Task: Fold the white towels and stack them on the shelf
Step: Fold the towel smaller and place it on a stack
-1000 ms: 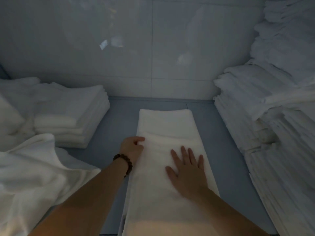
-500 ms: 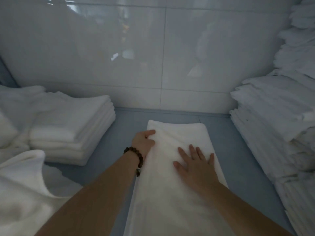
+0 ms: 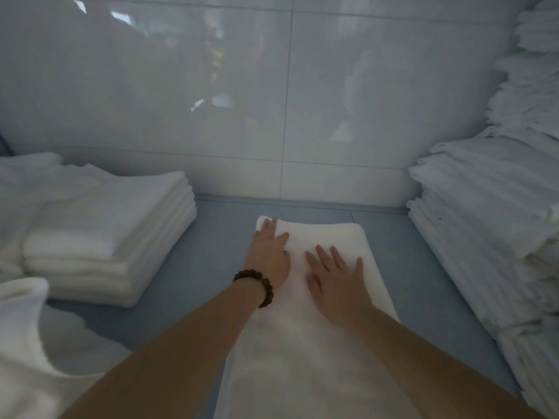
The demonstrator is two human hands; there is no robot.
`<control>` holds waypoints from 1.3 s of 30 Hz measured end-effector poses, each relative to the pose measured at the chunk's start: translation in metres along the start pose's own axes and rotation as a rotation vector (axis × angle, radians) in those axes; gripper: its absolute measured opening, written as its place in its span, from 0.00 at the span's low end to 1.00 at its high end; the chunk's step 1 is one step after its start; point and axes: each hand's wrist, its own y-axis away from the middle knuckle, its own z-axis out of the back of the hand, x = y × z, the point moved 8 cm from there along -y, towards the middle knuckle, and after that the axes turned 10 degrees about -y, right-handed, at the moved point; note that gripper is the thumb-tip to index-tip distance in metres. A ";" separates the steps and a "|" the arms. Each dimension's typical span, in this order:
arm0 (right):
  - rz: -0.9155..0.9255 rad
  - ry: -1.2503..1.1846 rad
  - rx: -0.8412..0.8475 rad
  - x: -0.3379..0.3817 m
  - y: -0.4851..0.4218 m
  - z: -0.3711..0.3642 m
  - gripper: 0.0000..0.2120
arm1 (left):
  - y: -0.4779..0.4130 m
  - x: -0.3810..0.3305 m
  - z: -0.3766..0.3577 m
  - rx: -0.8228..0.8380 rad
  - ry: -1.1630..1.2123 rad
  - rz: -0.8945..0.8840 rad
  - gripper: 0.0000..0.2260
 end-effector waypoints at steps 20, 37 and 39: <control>-0.201 0.060 0.071 -0.023 0.058 0.003 0.26 | 0.096 0.012 -0.022 0.328 -0.434 -0.044 0.25; -0.177 -0.009 0.125 0.034 0.153 -0.014 0.25 | 0.204 -0.033 -0.007 0.252 -0.382 -0.133 0.23; -0.196 -0.006 0.163 0.034 0.149 -0.013 0.25 | 0.200 -0.031 -0.005 0.300 -0.407 -0.057 0.24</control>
